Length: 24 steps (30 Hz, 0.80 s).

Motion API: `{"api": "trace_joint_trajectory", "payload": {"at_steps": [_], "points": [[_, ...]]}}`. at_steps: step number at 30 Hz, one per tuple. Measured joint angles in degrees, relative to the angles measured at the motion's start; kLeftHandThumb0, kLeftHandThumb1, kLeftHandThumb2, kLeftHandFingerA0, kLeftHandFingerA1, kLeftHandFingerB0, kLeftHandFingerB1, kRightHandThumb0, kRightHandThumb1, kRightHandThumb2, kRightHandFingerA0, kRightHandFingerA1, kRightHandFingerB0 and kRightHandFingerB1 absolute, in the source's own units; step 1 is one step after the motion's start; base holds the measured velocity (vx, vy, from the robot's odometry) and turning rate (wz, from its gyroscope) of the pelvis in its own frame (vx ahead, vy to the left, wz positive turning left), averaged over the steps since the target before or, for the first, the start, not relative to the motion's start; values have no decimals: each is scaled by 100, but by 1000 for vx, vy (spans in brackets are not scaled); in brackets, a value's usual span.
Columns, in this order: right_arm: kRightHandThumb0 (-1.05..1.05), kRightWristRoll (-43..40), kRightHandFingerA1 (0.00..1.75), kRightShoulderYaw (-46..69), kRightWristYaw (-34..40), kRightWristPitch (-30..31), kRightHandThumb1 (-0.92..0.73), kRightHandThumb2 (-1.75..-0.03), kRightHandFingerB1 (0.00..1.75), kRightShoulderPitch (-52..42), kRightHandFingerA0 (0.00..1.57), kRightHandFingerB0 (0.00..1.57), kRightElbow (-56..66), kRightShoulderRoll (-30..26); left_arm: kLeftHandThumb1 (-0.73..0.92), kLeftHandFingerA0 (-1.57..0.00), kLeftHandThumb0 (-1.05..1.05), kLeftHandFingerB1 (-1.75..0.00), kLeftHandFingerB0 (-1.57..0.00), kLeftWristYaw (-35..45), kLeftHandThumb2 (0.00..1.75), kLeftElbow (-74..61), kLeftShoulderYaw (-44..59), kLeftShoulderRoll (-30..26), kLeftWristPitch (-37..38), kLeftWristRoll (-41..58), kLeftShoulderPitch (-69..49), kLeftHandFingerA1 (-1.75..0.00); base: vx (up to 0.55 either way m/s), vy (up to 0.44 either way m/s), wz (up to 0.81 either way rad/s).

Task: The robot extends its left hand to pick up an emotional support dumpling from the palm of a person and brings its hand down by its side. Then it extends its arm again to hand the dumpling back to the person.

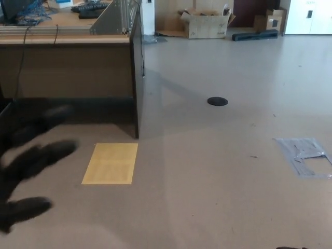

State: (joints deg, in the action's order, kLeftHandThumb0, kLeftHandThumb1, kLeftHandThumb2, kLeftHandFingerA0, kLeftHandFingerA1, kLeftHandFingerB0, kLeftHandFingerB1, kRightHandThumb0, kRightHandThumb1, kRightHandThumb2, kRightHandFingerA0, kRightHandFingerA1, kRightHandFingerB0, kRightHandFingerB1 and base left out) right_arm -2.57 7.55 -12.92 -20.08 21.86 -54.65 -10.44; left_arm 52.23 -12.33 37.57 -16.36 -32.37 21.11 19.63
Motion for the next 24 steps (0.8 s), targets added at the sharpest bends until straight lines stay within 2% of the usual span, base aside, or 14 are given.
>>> {"api": "trace_joint_trajectory", "payload": {"at_steps": [2, 3, 4, 9, 10, 11, 12, 14, 15, 21, 22, 24], "points": [[-45, -3, 50, 16, -1, 0, -56, -57, 36, -90, 89, 50, 6, 0, 49, 0, -33, 0, 0, 1, 55, 539, 369, 93, -49, 170, -318, 0, 0, 0, 0], [-51, -4, 60, 21, -1, 0, -46, -76, 47, -128, 82, 45, 7, 0, 54, 0, -14, 0, 0, 2, 56, 771, 481, 108, -53, 218, -429, 0, 0, 0, 0], [-51, -6, 60, 26, -2, 0, -47, -76, 47, -154, 79, 44, 7, 0, 58, 0, -6, 0, 0, 6, 57, 1036, 572, 115, -51, 256, -525, 0, 0, 0, 0], [-51, -22, 60, 74, -5, 0, -47, -76, 47, -260, 79, 44, 19, 0, 58, 0, -6, 0, 0, 1, 57, 2192, 807, 155, 34, 318, -859, 0, 0, 0, 0], [-51, -29, 59, 98, -7, 0, -48, -76, 47, -294, 79, 44, 30, 0, 49, 0, -43, 0, 0, -2, 55, 2485, 856, 161, 86, 352, -918, 0, 0, 0, 0], [-51, -33, 60, 117, -8, 0, -48, -76, 47, -319, 79, 43, 35, -1, 43, 0, -61, 0, 0, -2, 68, 2676, 874, 162, 123, 370, -950, 0, 0, 0, 0], [-51, -37, 60, 139, -8, 0, -47, -76, 47, -346, 80, 43, 38, -1, 42, 0, -66, 0, 0, 1, 69, 2995, 876, 152, 189, 376, -974, 0, 0, 0, 0], [-51, -43, 60, 167, -8, 0, -47, -76, 47, -372, 80, 44, 51, 0, 45, 0, -65, 0, 0, 4, 70, 3468, 857, 116, 333, 377, -989, 0, 0, 0, 0], [-52, -47, 60, 181, -8, 0, -47, -76, 47, -382, 80, 43, 57, 0, 52, 0, -60, 0, 0, 3, 74, 3643, 849, 98, 399, 376, -990, 0, 0, 0, 0], [-51, -66, 60, 237, -8, -1, -47, -76, 47, -410, 79, 44, 76, 0, 50, 0, -66, 0, 0, -1, 73, 4687, 717, -75, 905, 367, -938, 0, 0, 0, 0], [-43, -72, 49, 249, -8, -1, -56, -57, 36, -410, 88, 52, 80, 0, 61, 0, -38, 0, 0, -1, 58, 4870, 677, -136, 1021, 366, -915, 0, 0, 0, 0], [-43, -102, 49, 302, -6, -1, -56, -57, 36, -410, 88, 52, 91, 0, 61, 0, -38, 0, 0, -60, 58, 5137, 616, -237, 1214, 365, -826, 0, 0, 0, 0]]}}
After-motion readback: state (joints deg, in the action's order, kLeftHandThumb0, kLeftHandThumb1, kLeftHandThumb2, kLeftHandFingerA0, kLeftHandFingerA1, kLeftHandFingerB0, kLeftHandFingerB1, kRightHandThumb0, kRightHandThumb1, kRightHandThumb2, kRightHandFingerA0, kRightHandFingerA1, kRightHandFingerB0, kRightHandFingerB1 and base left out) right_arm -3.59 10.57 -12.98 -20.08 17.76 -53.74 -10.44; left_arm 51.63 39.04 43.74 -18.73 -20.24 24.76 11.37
